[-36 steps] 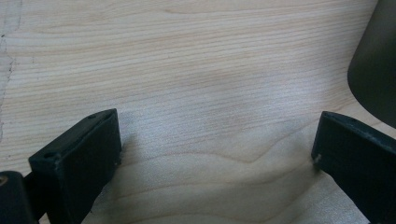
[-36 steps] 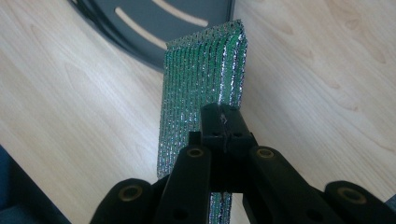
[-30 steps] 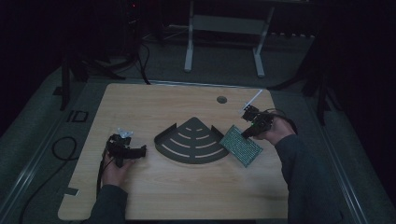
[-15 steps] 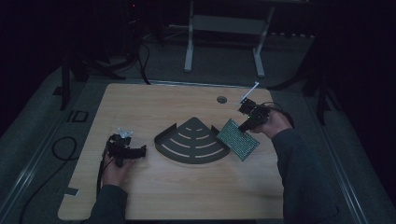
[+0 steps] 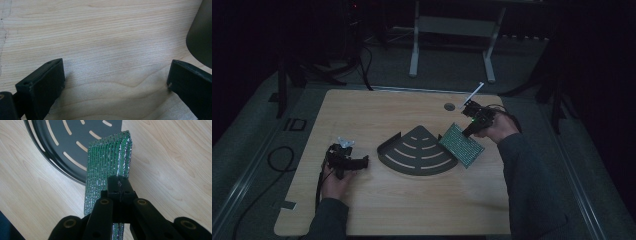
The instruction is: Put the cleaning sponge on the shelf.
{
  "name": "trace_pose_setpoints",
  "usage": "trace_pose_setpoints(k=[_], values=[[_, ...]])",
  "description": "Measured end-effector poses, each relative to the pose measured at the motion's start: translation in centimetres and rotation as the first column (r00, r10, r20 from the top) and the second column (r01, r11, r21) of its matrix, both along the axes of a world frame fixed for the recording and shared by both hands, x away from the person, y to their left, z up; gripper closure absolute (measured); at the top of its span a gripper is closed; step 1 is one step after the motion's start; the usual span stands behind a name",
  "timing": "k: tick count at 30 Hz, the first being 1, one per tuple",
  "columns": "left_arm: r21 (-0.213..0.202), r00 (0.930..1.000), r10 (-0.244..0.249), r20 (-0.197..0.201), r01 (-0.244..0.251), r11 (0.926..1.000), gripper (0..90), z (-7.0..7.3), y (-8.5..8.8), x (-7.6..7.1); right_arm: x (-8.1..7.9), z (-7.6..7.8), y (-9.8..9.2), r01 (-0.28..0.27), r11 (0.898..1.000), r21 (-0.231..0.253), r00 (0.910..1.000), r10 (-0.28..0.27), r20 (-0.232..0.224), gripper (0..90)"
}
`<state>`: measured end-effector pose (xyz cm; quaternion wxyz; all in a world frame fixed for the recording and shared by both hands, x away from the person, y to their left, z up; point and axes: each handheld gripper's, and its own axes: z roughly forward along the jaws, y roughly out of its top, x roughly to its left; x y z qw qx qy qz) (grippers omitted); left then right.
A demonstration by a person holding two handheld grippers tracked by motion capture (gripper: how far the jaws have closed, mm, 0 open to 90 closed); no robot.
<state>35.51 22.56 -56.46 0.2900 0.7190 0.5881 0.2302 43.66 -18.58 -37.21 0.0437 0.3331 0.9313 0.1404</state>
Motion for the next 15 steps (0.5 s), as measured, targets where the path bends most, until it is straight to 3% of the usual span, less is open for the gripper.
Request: trace_pose_setpoints(k=[15], values=[[0.000, 1.0000, 0.000, 0.000, 0.000, 1.0000, 1.7, 0.0, 0.0, 0.0, 1.1, 0.1, 1.8, -0.005, 1.000, 0.013, 1.0000, 0.006, -0.005, 90.0]])
